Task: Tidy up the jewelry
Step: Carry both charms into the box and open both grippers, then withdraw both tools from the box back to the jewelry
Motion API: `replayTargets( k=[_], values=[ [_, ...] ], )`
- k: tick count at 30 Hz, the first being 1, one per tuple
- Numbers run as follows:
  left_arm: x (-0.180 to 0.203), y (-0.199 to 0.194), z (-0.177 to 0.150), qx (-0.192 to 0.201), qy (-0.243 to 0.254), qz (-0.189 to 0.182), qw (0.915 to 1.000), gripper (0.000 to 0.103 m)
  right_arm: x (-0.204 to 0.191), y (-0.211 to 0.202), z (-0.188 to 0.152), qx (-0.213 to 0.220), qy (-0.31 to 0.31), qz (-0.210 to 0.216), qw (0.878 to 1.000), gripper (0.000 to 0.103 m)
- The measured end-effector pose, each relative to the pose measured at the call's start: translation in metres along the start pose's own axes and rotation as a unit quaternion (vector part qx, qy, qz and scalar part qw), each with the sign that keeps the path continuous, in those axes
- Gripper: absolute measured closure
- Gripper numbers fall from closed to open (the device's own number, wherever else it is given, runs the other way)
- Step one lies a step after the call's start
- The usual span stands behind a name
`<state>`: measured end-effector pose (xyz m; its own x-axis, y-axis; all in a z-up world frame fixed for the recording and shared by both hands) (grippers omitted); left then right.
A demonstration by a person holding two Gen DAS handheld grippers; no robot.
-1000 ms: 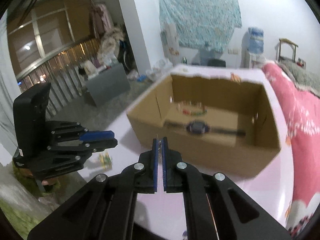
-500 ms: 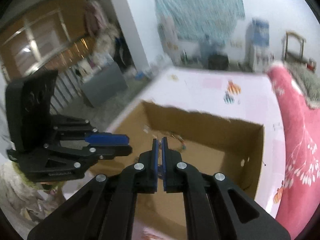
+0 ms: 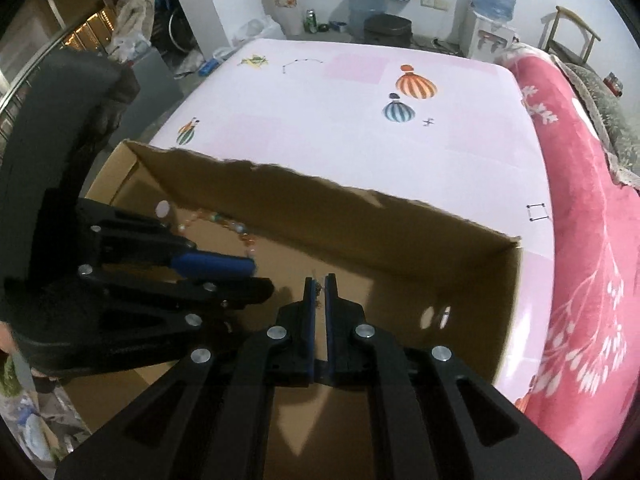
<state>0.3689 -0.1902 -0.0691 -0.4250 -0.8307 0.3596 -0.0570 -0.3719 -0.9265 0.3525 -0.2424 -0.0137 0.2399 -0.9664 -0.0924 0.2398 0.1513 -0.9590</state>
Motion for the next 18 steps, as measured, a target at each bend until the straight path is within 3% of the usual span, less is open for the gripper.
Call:
replayTargets(
  k=[3, 15, 17, 18],
  values=[
    [-0.005, -0.004, 0.001, 0.004, -0.011, -0.002, 0.9999, 0.075, 0.005, -0.006, 0.001, 0.01, 0.006, 0.0, 1.0, 0.088],
    [0.007, -0.062, -0.022, 0.064, -0.004, 0.009, 0.9979, 0.075, 0.013, -0.056, -0.013, 0.063, 0.029, -0.004, 0.998, 0.088],
    [0.013, -0.078, -0.034, 0.077, 0.009, 0.018, 0.9968, 0.073, 0.011, -0.077, -0.022, 0.085, 0.03, -0.003, 0.996, 0.079],
    [0.017, -0.091, -0.044, 0.091, 0.019, 0.022, 0.9954, 0.068, 0.009, -0.089, -0.027, 0.098, 0.031, -0.003, 0.995, 0.071]
  ],
)
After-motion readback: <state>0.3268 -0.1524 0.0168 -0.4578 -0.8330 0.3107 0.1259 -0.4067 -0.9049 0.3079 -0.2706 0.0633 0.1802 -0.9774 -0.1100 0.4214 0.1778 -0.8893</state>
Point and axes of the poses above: each gripper's, at about its wrist camera, not at the fingertips, and y roughly the way its jaws point, x to its right, z to its top, the point moved 9 cm from there along y, roughly the way its jaws point, and after that the axes turned 9 degrees about -x, right-handed, at the moved point
